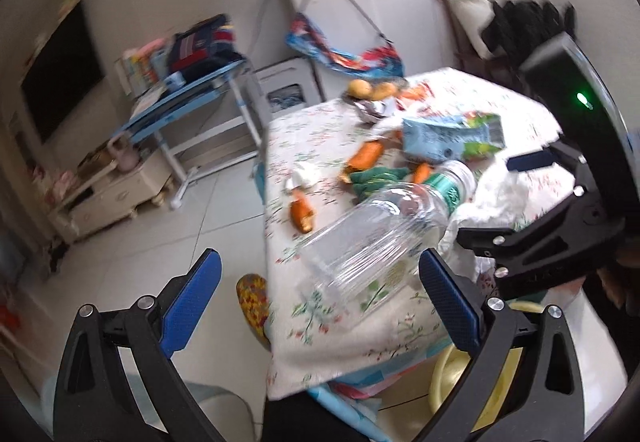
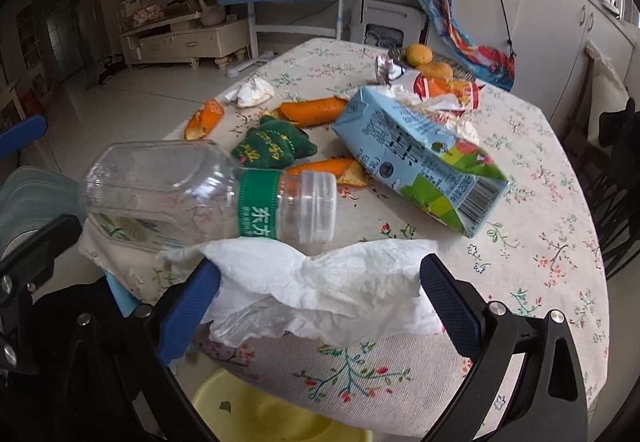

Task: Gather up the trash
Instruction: 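Grasp the white tissue with the right gripper while the left gripper grasps the clear bottle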

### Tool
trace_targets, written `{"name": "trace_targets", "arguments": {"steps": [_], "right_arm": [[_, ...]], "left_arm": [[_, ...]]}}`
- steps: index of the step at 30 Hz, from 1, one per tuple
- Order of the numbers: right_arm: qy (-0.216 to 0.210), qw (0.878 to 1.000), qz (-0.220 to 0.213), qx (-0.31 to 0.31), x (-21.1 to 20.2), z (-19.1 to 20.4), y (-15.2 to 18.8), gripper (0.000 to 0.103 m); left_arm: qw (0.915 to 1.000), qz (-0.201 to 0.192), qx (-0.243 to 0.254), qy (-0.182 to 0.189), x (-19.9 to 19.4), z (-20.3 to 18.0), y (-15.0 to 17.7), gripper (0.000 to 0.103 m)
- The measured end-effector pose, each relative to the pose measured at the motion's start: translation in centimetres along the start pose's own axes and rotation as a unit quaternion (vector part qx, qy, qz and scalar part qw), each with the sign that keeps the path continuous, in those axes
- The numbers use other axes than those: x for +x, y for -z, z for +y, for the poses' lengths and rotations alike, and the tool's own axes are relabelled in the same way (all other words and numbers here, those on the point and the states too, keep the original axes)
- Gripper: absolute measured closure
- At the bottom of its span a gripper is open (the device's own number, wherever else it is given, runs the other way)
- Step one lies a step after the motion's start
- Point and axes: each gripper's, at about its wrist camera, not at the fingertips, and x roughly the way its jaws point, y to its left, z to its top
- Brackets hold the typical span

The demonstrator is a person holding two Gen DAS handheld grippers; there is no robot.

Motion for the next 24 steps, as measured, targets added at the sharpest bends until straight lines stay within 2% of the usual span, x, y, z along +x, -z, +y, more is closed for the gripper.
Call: {"name": "trace_targets", "arguments": {"steps": [2,4,7,8,9,10,12,14,17,20,24], "right_arm": [[-0.01,1.0,0.012,0.002,0.5,-0.4,0.1,0.01],[-0.02,1.0,0.022,0.004,0.8,-0.7,0.4,0.023],[-0.037,0.999,0.021,0.011,0.9,-1.5,0.7,0.029],[-0.038,0.999,0.02,0.008,0.9,-1.5,0.7,0.034],[-0.039,0.999,0.02,0.009,0.8,-1.7,0.7,0.044],[-0.04,0.999,0.019,0.011,0.6,-2.0,0.7,0.05],[-0.044,0.998,0.019,0.027,0.4,-2.9,0.7,0.072],[-0.054,0.997,0.019,0.049,0.3,-4.1,0.7,0.085],[-0.056,0.996,0.01,0.065,-0.4,-5.0,1.1,0.086],[-0.06,0.995,0.0,0.082,-1.1,-5.4,1.6,0.086],[-0.064,0.993,-0.011,0.1,-2.0,-5.6,2.2,0.086]], "left_arm": [[0.9995,0.004,0.033,0.002,1.0,-0.8,-0.6,0.007],[0.9987,0.008,0.049,0.008,1.9,-1.2,-1.4,0.007],[0.9971,0.023,0.067,0.03,3.4,-1.6,-2.5,0.007],[0.9965,0.027,0.071,0.035,3.8,-1.8,-2.7,0.007],[0.9956,0.034,0.077,0.042,4.3,-2.0,-2.9,0.007],[0.9951,0.036,0.079,0.047,4.6,-2.1,-2.9,0.007],[0.9932,0.046,0.086,0.063,5.3,-2.5,-3.2,0.007],[0.9912,0.058,0.091,0.076,5.9,-2.7,-3.4,0.007],[0.9875,0.081,0.092,0.1,6.8,-3.1,-3.6,0.01],[0.9826,0.106,0.095,0.119,7.7,-3.6,-3.6,0.025],[0.9836,0.111,0.079,0.118,7.6,-4.1,-3.6,0.03]]}}
